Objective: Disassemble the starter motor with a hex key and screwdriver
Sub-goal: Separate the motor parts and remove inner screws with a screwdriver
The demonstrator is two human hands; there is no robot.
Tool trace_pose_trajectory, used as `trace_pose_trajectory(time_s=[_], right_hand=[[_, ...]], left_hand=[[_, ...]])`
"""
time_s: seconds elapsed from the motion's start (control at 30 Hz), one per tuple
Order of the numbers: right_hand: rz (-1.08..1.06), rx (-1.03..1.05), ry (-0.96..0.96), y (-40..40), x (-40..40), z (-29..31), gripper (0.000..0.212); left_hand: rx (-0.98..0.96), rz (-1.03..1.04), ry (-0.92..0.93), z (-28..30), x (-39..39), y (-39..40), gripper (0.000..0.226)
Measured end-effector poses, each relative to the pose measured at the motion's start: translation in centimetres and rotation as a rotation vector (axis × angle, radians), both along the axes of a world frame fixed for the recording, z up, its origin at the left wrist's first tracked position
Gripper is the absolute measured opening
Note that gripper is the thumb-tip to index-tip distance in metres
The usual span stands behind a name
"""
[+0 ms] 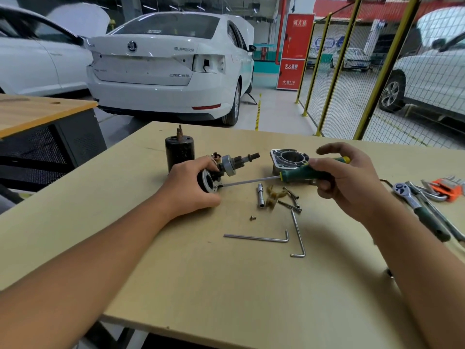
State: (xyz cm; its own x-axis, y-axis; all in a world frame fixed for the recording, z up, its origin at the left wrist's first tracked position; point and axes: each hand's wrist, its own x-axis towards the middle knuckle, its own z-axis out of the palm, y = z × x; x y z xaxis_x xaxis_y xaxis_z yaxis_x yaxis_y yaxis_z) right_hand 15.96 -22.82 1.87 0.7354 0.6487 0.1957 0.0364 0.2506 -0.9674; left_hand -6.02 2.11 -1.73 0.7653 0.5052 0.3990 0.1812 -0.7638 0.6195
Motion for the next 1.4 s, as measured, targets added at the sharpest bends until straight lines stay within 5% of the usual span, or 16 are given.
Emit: trace_pose_trajectory(time_s=[0.17, 0.3, 0.57, 0.7, 0.83, 1.0, 1.17, 1.4], right_hand=[[-0.017, -0.078, -0.068, -0.2, 0.1, 0.2, 0.023], [-0.066, -0.166, -0.151, -0.4, 0.3, 0.1, 0.035], [0.072, 0.069, -0.102, -0.6, 0.0, -0.1, 0.037], [0.012, -0.011, -0.163, -0.7, -0.7, 0.6, 0.017], [-0.057, -0.143, -0.29, -1.0, -0.5, 1.0, 0.024], [0.127, -0.018, -0.109, -1.4, -0.4, 1.3, 0.037], [-0.016, -0.165, -0.252, -1.0, -0.8, 1.4, 0.039], [0.153, -0.06, -0.157, -1.5, -0.2, 1.0, 0.043]], left_hand=[[0.049, -0.062, 0.003, 0.2, -0.3, 0.0, 0.04], [0.074, -0.083, 0.011, 0.3, -0.5, -0.1, 0.038], [0.044, -0.062, 0.052, 0.3, -0.3, 0.3, 0.042], [0.046, -0.062, 0.07, 0.3, -0.1, 0.2, 0.043], [0.045, -0.053, 0.052, 0.3, 0.1, 0.0, 0.042], [0.056, -0.056, 0.033, 0.1, 0.2, 0.2, 0.039], [0.062, -0.068, 0.033, 0.0, 0.1, 0.2, 0.039], [0.034, -0.06, 0.039, 0.1, 0.0, 0.0, 0.038]])
